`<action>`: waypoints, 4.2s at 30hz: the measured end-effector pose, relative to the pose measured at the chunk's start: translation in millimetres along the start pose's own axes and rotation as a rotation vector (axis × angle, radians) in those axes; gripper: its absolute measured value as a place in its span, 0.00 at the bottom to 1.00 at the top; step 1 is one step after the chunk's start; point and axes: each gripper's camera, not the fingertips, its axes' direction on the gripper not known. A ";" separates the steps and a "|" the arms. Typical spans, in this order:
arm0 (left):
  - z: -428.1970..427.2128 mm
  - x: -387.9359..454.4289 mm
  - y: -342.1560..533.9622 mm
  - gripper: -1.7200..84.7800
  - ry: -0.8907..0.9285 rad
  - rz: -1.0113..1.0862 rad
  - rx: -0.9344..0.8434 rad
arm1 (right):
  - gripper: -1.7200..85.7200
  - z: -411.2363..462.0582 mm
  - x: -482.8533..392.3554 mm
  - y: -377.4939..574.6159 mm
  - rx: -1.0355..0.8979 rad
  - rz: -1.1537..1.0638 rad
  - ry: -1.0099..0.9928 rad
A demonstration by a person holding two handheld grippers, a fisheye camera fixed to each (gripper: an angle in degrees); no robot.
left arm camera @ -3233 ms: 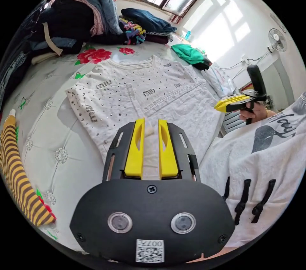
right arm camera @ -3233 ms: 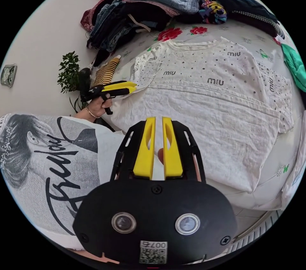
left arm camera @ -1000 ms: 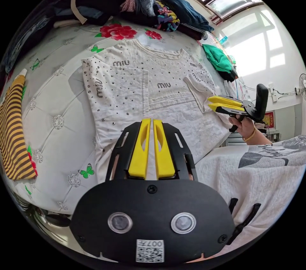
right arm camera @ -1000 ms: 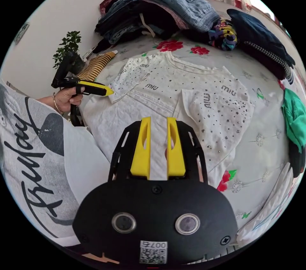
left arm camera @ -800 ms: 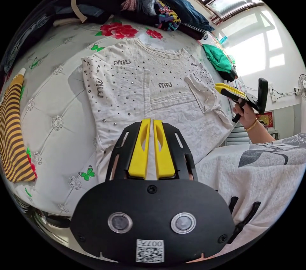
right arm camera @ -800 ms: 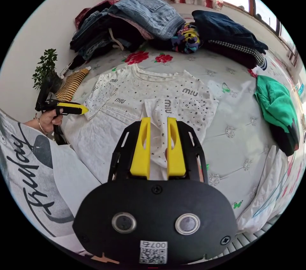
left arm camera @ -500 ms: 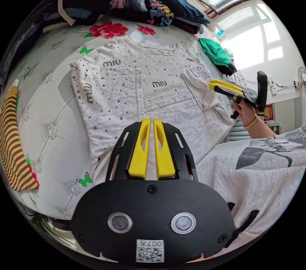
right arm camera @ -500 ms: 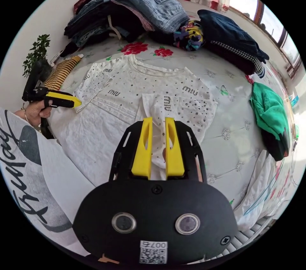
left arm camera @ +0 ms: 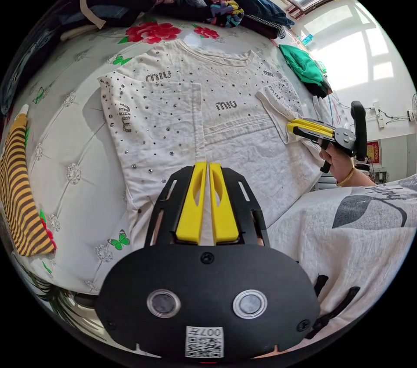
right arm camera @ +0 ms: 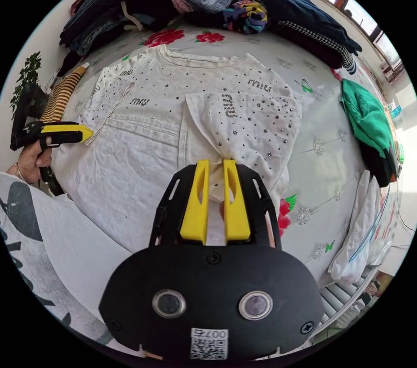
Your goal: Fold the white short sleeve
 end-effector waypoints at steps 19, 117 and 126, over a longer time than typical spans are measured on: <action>-47.1 23.6 32.3 0.01 0.004 -0.009 0.050 | 0.05 -2.3 -28.9 -2.8 -0.006 -0.232 -0.112; -168.1 -223.2 -72.0 0.09 0.635 -0.474 0.254 | 0.07 47.2 195.0 -157.8 -0.082 0.287 -0.786; -177.3 -130.6 -139.0 0.08 0.685 -0.289 0.290 | 0.03 -14.5 247.9 -180.5 0.082 0.247 -0.881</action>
